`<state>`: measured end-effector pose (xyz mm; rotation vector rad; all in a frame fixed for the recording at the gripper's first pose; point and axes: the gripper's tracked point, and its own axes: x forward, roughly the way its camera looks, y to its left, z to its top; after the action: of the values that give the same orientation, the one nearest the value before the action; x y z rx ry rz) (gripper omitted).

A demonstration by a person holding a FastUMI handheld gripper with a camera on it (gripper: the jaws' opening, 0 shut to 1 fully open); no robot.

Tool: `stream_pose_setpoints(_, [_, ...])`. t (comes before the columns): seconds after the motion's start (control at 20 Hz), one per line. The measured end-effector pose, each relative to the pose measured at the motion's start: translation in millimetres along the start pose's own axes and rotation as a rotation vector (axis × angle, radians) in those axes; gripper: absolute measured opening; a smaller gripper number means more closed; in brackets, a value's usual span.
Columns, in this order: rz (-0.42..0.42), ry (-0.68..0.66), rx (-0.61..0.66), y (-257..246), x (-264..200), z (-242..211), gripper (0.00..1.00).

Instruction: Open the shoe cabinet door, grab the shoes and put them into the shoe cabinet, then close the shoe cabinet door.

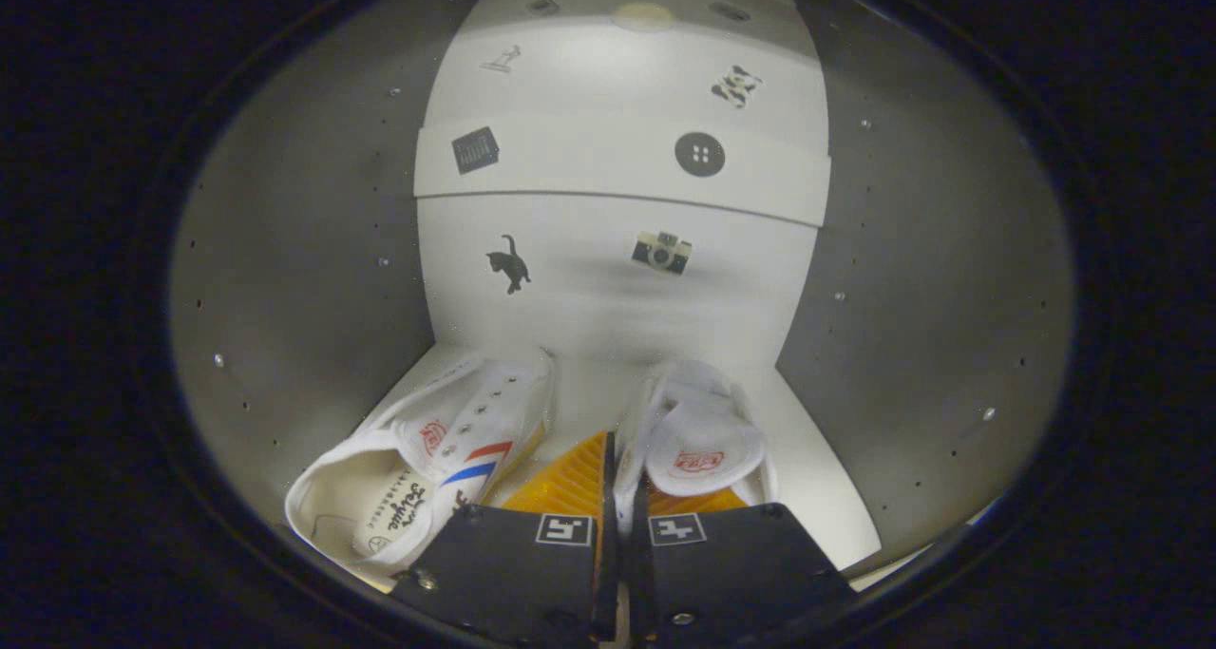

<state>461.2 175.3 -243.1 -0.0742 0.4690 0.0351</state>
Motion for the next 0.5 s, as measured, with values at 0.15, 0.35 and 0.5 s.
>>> stream_pose_setpoints(0.15, [-0.02, 0.05, -0.038, 0.9, -0.2, -3.7, 0.08])
stream_pose_setpoints(0.35, [-0.034, 0.089, -0.027, -0.7, -5.4, -9.1, 0.14])
stream_pose_setpoints(0.5, [0.003, 0.088, -0.002, 5.1, -20.0, -9.1, 0.27])
